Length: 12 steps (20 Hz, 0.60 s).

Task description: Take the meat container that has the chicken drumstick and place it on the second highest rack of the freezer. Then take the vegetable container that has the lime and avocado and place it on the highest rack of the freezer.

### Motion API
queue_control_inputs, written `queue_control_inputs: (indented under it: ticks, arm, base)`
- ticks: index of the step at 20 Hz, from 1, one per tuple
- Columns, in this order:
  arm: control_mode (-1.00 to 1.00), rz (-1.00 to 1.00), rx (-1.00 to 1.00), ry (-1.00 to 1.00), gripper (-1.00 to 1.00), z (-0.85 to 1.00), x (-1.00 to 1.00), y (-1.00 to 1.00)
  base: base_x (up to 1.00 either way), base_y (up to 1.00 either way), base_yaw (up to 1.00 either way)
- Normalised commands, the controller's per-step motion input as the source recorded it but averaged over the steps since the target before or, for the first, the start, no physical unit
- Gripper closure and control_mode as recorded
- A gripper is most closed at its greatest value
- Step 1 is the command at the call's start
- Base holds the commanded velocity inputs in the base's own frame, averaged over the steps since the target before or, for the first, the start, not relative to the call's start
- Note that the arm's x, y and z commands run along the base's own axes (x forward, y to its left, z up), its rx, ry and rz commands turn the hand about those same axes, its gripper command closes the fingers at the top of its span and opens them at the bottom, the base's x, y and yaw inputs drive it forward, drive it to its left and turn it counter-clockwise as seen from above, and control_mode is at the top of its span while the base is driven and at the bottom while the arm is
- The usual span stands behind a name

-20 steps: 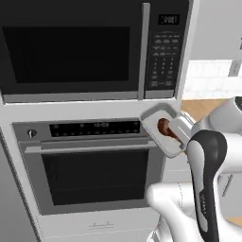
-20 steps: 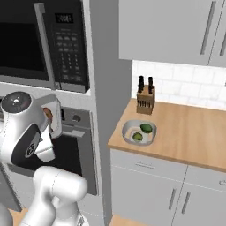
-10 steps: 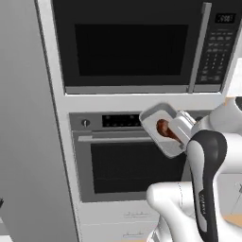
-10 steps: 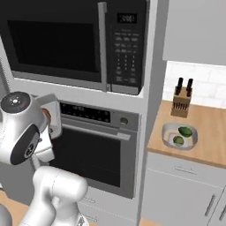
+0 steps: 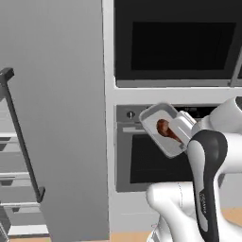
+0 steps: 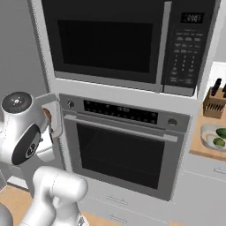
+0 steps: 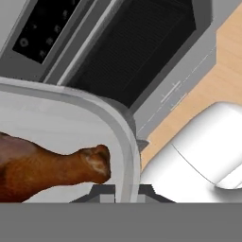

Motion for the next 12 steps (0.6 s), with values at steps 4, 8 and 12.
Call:
queue_control_inputs:
  ticks: [4,8,12]
  arm:
    - [1.00,0.00,0.00,0.00,1.00,0.00,0.00,0.00]
    - [1.00,0.00,0.00,0.00,1.00,0.00,0.00,0.00]
    - [1.00,0.00,0.00,0.00,1.00,0.00,0.00,0.00]
  base:
    - [-0.46,0.83,0.05]
    - [-0.36,0.85,0.05]
    - [-0.23,0.83,0.03]
